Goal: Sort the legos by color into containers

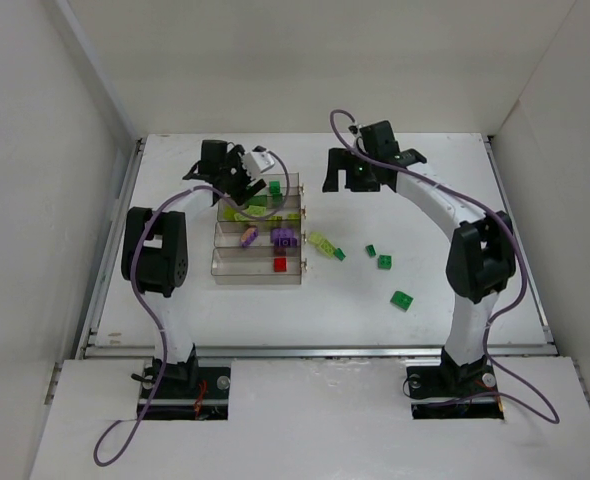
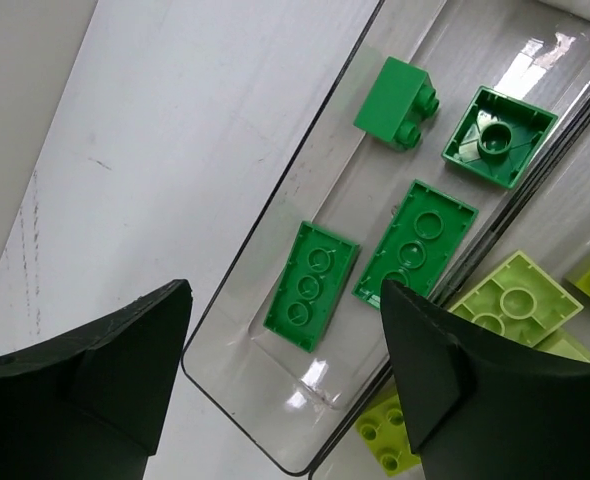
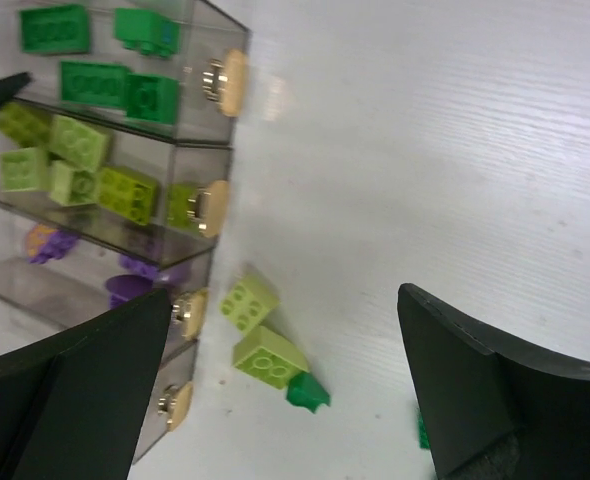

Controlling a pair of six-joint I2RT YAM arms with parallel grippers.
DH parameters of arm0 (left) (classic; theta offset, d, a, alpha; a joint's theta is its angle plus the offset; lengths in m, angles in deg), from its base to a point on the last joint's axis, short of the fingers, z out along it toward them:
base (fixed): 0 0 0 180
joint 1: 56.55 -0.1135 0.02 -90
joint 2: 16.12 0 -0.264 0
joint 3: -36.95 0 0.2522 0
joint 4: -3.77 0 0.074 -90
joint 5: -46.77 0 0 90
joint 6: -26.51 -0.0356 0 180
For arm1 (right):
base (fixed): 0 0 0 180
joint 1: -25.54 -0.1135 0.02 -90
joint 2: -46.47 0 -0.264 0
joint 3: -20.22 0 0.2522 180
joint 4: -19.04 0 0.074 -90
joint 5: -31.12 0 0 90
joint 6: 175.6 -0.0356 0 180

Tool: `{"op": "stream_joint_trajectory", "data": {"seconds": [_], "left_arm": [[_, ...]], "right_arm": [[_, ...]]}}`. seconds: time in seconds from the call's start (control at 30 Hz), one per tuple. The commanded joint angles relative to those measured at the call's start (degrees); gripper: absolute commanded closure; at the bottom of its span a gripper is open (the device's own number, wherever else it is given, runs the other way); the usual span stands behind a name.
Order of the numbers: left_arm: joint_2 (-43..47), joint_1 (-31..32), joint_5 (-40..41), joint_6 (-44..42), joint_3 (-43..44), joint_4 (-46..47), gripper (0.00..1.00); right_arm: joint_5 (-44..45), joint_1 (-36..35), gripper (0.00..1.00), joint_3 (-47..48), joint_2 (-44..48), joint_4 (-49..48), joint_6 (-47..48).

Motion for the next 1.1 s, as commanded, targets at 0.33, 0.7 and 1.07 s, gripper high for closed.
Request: {"op": "stream_joint_trajectory", "data": {"seconds": [0.33, 0.7, 1.07], "left_arm": [[3.92, -0.16, -3.42, 13.88, 10.32, -5.42, 0.25], [5.58, 0.37, -1.49, 18.72, 11.73, -10.00, 0.26], [7.78, 0.37, 0.26, 19.25, 11.73, -13.25, 0.28]], "right_arm": [[18.41, -0.26, 0.03, -17.33, 12.41, 8.30, 1.74], [15.07, -0.26, 0.35, -24.04, 6.35, 3.92, 4.64], [13.05, -0.26, 0.93, -22.28, 2.65, 2.15, 6.49]]}}
